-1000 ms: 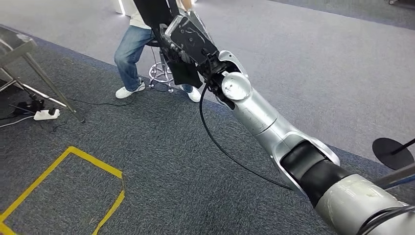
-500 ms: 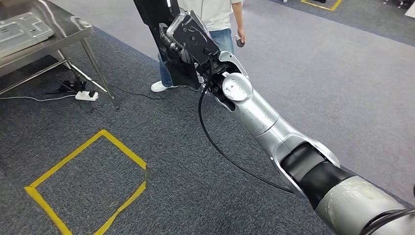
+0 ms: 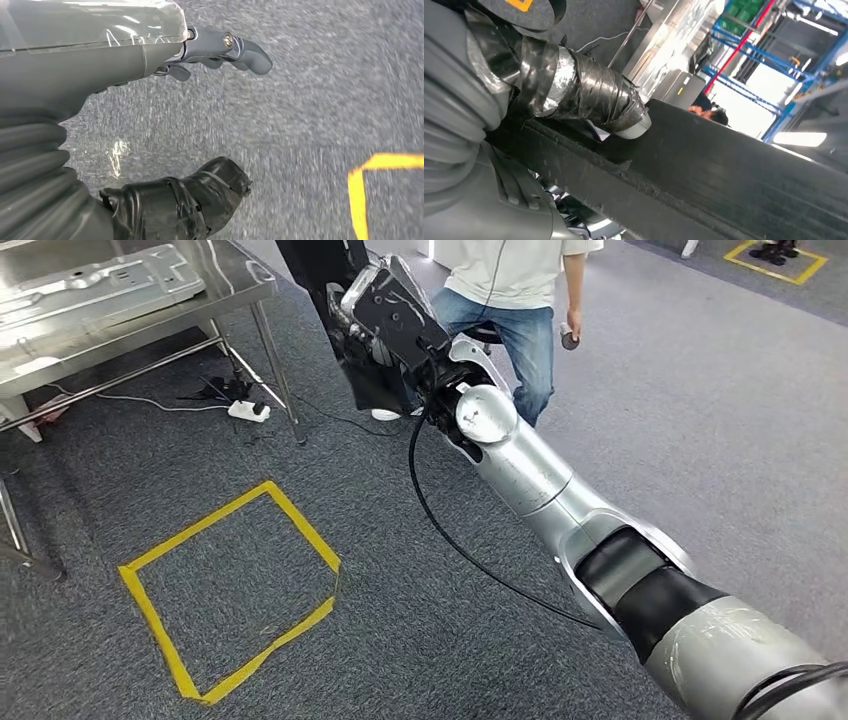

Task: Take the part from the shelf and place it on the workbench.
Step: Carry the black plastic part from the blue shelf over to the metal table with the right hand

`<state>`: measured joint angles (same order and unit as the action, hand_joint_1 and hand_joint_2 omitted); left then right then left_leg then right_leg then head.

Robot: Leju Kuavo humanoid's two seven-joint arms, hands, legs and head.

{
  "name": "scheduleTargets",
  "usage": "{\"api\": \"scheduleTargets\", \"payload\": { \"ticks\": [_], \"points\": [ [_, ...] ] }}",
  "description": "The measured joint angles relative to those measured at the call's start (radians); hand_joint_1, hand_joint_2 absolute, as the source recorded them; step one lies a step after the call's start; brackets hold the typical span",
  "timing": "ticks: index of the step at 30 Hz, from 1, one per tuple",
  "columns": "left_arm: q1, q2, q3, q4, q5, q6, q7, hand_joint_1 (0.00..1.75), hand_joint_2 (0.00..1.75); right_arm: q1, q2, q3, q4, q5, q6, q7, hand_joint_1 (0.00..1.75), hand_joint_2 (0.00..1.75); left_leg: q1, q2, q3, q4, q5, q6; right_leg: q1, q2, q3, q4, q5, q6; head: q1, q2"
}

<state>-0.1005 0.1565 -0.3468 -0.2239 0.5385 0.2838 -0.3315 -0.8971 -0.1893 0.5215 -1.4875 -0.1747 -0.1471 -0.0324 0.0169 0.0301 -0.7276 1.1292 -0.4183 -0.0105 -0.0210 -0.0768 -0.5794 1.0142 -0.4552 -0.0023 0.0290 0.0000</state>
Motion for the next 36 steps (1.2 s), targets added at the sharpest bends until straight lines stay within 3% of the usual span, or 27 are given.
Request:
{"api": "scheduleTargets", "payload": {
  "ticks": [2,3,5,6,8,10,12,13,14,16,17,20,22,24,26,27,28,30,32,36],
  "points": [
    [-0.002,0.0,0.0,0.0,0.0,0.0,0.0,0.0,1.75,-0.002,-0.001,0.0,0.0,-0.001,-0.001,0.001,1.75,1.75,-0.008,0.035,0.051,-0.096,0.028,0.009,0.006,-0.021,0.008,0.003,-0.012,0.012,0.002,0.0],
    [-0.002,0.0,0.0,0.0,0.0,0.0,0.0,0.0,1.75,-0.003,-0.002,0.0,0.0,-0.001,-0.002,0.001,1.75,1.75,-0.013,0.041,0.057,-0.108,0.025,0.016,0.01,-0.031,0.012,0.003,-0.016,0.018,0.003,0.0],
    [-0.002,0.0,0.0,0.0,0.001,0.0,0.0,0.0,1.75,-0.003,-0.002,0.0,-0.003,-0.002,-0.002,0.003,1.75,1.75,-0.014,0.016,0.059,-0.106,0.021,0.031,0.012,-0.05,0.019,0.001,-0.025,0.03,0.006,0.0],
    [0.0,0.0,0.0,0.0,0.001,0.0,0.0,0.0,1.75,-0.003,-0.002,0.0,-0.004,-0.002,-0.002,0.003,1.75,1.75,-0.012,0.003,0.062,-0.108,0.019,0.036,0.01,-0.042,0.022,0.007,-0.033,0.036,0.007,0.0],
    [-0.001,0.0,0.0,0.0,0.001,0.0,0.0,0.0,1.75,-0.005,-0.004,-0.001,-0.008,-0.002,-0.002,0.003,1.75,1.75,-0.008,-0.021,0.071,-0.112,0.017,0.046,0.004,0.009,-0.005,0.072,-0.07,0.044,0.009,0.0],
    [-0.003,0.0,0.0,0.0,0.001,0.0,0.0,0.0,1.75,-0.005,-0.007,-0.001,-0.01,-0.002,-0.002,0.004,1.75,1.75,-0.008,-0.045,0.074,-0.112,0.014,0.055,0.004,0.062,-0.08,0.204,-0.119,0.044,0.009,0.0],
    [-0.005,0.0,0.0,0.0,0.001,0.0,0.0,0.0,1.75,0.002,-0.01,-0.001,-0.01,-0.002,-0.002,0.007,1.75,1.75,-0.01,-0.073,0.076,-0.109,0.009,0.06,0.005,0.075,-0.146,0.291,-0.127,0.041,0.009,0.0],
    [-0.004,0.0,0.0,0.0,0.001,0.0,0.0,0.0,1.75,0.006,-0.011,-0.001,-0.01,-0.002,-0.002,0.009,1.75,1.75,-0.011,-0.086,0.077,-0.106,0.006,0.061,0.006,0.077,-0.154,0.281,-0.103,0.038,0.009,0.0],
    [-0.003,0.0,0.0,0.0,0.001,0.0,0.0,0.0,1.75,0.008,-0.012,-0.001,-0.01,-0.002,-0.002,0.012,1.75,1.75,-0.011,-0.098,0.078,-0.102,0.003,0.061,0.007,0.079,-0.143,0.232,-0.062,0.034,0.01,0.0],
    [-0.001,-0.001,0.0,0.0,0.002,0.0,-0.001,0.0,1.75,0.007,-0.013,-0.001,-0.011,-0.004,0.004,0.021,1.75,1.75,-0.012,-0.116,0.08,-0.097,-0.004,0.058,0.01,0.091,-0.097,0.097,0.01,0.022,0.009,0.0],
    [0.0,-0.002,0.0,0.0,0.002,-0.001,-0.002,0.0,1.75,0.005,-0.014,-0.001,-0.011,-0.009,0.01,0.03,1.75,1.75,-0.013,-0.123,0.079,-0.095,-0.006,0.054,0.012,0.098,-0.078,0.05,0.028,0.018,0.01,0.0],
    [0.005,-0.001,0.0,0.0,0.004,-0.009,-0.011,0.0,1.75,0.002,-0.016,-0.001,-0.009,-0.029,0.032,0.064,1.75,1.75,-0.011,-0.136,0.077,-0.098,-0.008,0.038,0.013,0.103,-0.061,0.02,0.03,0.01,0.01,0.0],
    [0.008,0.001,0.0,0.0,0.004,-0.022,-0.021,0.0,1.75,0.001,-0.016,0.0,-0.007,-0.038,0.039,0.083,1.75,1.75,-0.012,-0.116,0.071,-0.084,-0.02,0.027,0.008,0.097,-0.05,0.008,0.033,0.002,0.009,0.0],
    [0.007,0.004,0.0,0.0,0.005,-0.044,-0.031,0.0,1.75,-0.003,-0.019,0.0,-0.004,-0.038,0.035,0.094,1.75,1.75,-0.013,-0.071,0.032,-0.002,-0.063,0.016,0.004,0.089,-0.038,-0.001,0.033,-0.006,0.008,0.0],
    [0.006,0.006,0.0,0.0,0.008,-0.069,-0.038,0.0,1.75,-0.006,-0.023,0.0,0.0,-0.032,0.024,0.101,1.75,1.75,-0.008,-0.043,-0.033,0.121,-0.111,0.007,0.003,0.082,-0.033,-0.001,0.028,-0.01,0.008,0.0],
    [0.006,0.007,0.0,0.0,0.009,-0.08,-0.042,0.0,1.75,-0.006,-0.024,0.0,0.001,-0.028,0.019,0.104,1.75,1.75,-0.005,-0.039,-0.055,0.158,-0.117,0.004,0.002,0.079,-0.031,0.0,0.025,-0.009,0.007,0.0],
    [0.006,0.007,0.0,0.0,0.01,-0.089,-0.046,0.0,1.75,-0.005,-0.026,0.0,0.001,-0.024,0.014,0.106,1.75,1.75,-0.002,-0.037,-0.059,0.159,-0.104,0.0,0.0,0.076,-0.029,0.003,0.021,-0.007,0.007,0.0],
    [0.006,0.008,0.0,0.0,0.01,-0.099,-0.054,0.0,1.75,-0.007,-0.031,0.0,0.001,-0.016,0.005,0.109,1.75,1.75,0.003,-0.031,-0.012,0.054,-0.04,-0.004,-0.004,0.072,-0.026,0.013,0.01,0.002,0.007,0.0],
    [0.005,0.01,0.0,0.0,0.01,-0.103,-0.059,0.0,1.75,-0.012,-0.037,0.0,0.001,-0.013,-0.002,0.111,1.75,1.75,0.0,-0.028,0.047,-0.056,-0.003,0.0,-0.003,0.068,-0.025,0.024,-0.003,0.014,0.007,0.0],
    [0.005,0.012,0.0,0.0,0.01,-0.107,-0.062,0.0,1.75,-0.016,-0.046,0.0,0.0,0.001,-0.008,0.114,1.75,1.75,-0.004,-0.034,0.064,-0.084,-0.008,0.027,0.0,0.066,-0.023,0.023,-0.011,0.035,0.01,0.0]
  ]
}}
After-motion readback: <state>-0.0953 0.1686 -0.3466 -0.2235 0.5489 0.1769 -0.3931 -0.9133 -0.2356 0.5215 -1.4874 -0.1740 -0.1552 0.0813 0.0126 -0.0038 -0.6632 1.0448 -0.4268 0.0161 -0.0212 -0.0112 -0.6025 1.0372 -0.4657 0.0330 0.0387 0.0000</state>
